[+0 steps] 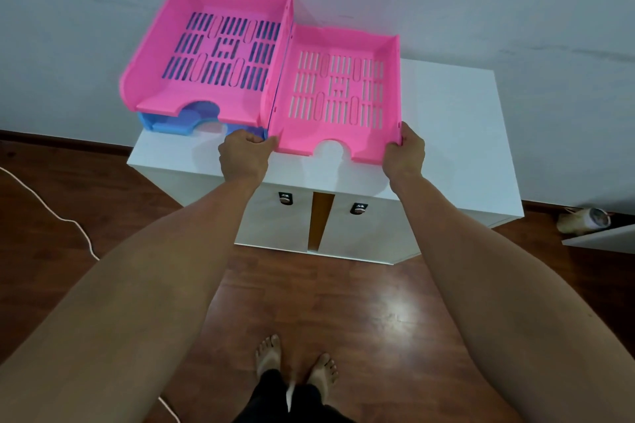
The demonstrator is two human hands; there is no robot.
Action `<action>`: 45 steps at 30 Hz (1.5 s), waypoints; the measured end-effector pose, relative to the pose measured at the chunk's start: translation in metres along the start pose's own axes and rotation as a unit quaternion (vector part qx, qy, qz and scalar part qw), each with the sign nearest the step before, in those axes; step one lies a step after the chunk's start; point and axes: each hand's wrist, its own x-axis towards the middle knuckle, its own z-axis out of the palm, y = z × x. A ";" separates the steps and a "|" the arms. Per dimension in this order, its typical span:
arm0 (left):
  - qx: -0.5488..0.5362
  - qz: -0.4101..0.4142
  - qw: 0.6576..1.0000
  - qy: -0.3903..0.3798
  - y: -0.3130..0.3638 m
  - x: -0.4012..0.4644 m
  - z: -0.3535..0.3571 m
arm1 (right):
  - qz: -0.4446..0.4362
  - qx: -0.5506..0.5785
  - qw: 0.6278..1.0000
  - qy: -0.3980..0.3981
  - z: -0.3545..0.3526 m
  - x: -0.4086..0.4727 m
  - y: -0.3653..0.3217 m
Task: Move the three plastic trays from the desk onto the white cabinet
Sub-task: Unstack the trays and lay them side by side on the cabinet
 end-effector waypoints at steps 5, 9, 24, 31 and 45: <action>-0.002 -0.018 1.000 0.002 0.005 0.006 0.004 | 0.000 -0.006 1.000 0.001 0.004 0.014 -0.001; -0.013 -0.026 1.000 -0.012 0.002 0.010 0.004 | 0.000 -0.008 1.000 -0.005 0.006 0.016 0.000; -0.008 0.029 0.999 -0.016 0.016 -0.017 -0.034 | -0.012 -0.009 1.000 0.022 -0.006 -0.030 -0.044; -0.014 0.057 0.998 0.009 0.013 -0.010 -0.085 | -0.073 -0.024 0.997 -0.011 0.020 -0.067 -0.073; 0.056 0.108 0.992 0.035 0.006 0.091 -0.185 | -0.070 0.039 0.996 -0.046 0.150 -0.108 -0.137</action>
